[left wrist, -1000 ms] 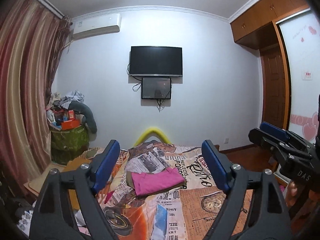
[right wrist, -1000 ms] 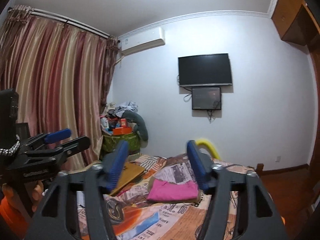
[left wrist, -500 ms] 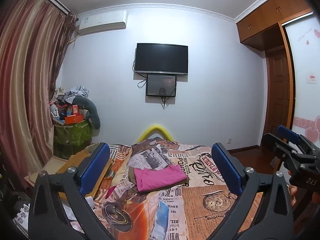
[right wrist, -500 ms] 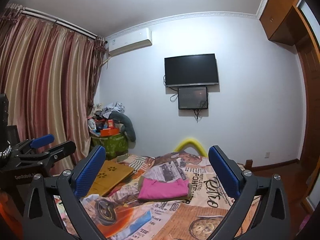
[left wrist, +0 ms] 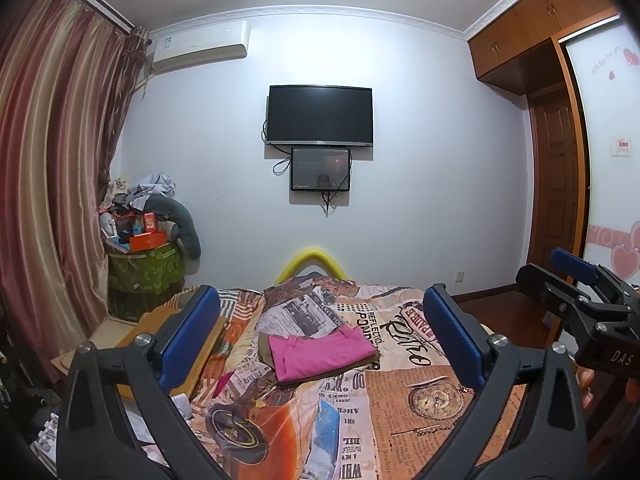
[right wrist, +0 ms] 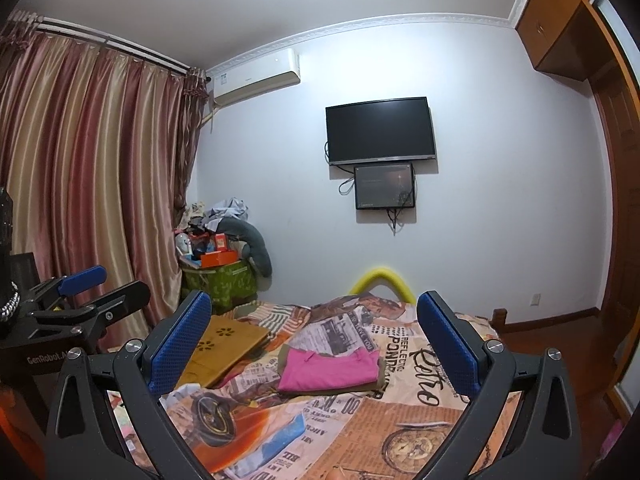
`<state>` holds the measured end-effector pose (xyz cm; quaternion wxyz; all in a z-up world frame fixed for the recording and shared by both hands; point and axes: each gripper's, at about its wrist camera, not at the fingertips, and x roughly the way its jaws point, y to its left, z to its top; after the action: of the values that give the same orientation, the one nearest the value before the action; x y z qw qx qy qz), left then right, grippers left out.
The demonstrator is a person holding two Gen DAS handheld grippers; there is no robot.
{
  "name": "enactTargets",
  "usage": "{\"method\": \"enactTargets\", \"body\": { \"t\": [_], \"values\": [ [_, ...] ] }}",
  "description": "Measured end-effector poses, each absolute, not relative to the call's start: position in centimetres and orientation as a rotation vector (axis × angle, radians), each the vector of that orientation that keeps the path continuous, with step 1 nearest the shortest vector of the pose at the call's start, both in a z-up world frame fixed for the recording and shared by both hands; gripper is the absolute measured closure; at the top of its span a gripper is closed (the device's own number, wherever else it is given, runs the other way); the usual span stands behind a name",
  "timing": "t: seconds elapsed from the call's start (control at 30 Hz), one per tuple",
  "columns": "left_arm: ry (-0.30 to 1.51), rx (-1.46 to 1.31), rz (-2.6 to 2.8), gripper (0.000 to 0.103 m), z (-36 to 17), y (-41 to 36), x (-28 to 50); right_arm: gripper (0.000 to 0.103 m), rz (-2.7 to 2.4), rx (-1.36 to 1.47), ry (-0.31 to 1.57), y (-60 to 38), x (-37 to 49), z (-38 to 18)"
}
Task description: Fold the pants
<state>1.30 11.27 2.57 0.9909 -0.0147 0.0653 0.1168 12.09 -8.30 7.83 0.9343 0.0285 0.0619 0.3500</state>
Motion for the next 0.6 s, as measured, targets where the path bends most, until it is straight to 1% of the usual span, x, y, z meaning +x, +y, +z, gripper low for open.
{"method": "enactTargets", "body": {
  "t": [0.6],
  "values": [
    [0.161, -0.034, 0.211, 0.000, 1.94, 11.63, 1.94, 0.001, 0.696, 0.047, 0.148, -8.29, 12.20, 8.10]
  ]
}}
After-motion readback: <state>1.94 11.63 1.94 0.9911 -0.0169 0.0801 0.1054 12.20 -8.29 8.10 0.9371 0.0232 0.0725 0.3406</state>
